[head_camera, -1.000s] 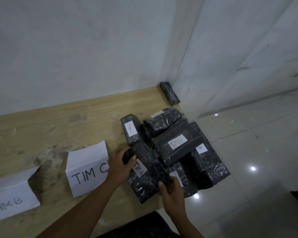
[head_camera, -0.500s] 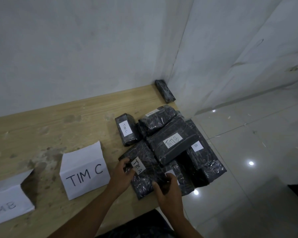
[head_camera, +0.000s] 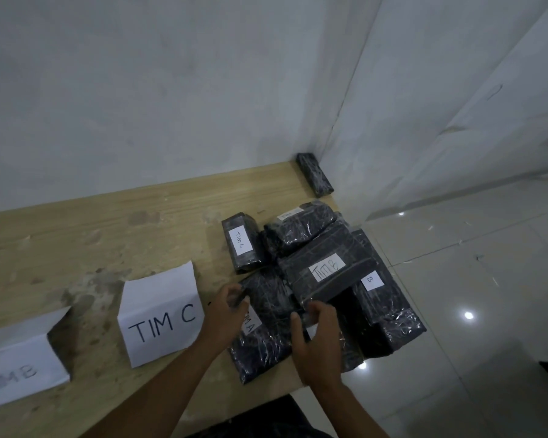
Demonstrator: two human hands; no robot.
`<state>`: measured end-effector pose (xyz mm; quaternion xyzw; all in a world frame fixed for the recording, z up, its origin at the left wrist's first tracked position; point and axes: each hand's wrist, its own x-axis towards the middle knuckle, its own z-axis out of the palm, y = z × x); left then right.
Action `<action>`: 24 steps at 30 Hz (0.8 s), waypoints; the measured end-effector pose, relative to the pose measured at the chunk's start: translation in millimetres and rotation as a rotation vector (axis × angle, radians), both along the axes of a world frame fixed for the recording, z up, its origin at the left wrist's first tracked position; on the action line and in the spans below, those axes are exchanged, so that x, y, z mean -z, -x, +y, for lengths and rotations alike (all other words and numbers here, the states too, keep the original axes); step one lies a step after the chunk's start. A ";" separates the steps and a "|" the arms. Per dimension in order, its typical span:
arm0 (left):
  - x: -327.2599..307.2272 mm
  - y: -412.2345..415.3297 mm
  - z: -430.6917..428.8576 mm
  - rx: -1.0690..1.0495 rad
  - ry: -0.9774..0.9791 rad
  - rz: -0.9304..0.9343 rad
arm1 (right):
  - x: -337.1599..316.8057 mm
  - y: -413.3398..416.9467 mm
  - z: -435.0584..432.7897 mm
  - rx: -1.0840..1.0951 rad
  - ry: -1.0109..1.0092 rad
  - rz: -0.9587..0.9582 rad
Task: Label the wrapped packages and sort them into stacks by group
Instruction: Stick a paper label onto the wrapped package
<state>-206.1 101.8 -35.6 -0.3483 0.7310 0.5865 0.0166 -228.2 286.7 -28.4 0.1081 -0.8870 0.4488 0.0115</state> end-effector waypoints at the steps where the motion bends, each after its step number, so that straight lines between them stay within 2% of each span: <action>1: -4.0 3.2 -1.5 -0.011 -0.006 0.019 | -6.4 6.8 -5.4 -0.015 0.033 0.004; 8: -25.0 40.6 -25.8 0.005 0.038 0.098 | -51.7 85.3 -52.6 -0.081 0.125 0.074; 14: -47.8 89.5 -40.6 0.082 0.102 0.127 | -66.7 187.7 -91.9 -0.102 0.013 0.157; 17: -53.0 107.9 -46.2 0.084 0.127 0.144 | -61.4 241.8 -106.0 -0.098 -0.102 0.123; 20: -49.3 123.2 -52.5 0.068 0.142 0.139 | -51.8 294.4 -115.8 -0.105 -0.330 0.029; 24: -42.2 138.9 -64.8 0.054 0.149 0.145 | -31.2 352.6 -121.7 -0.109 -0.571 -0.195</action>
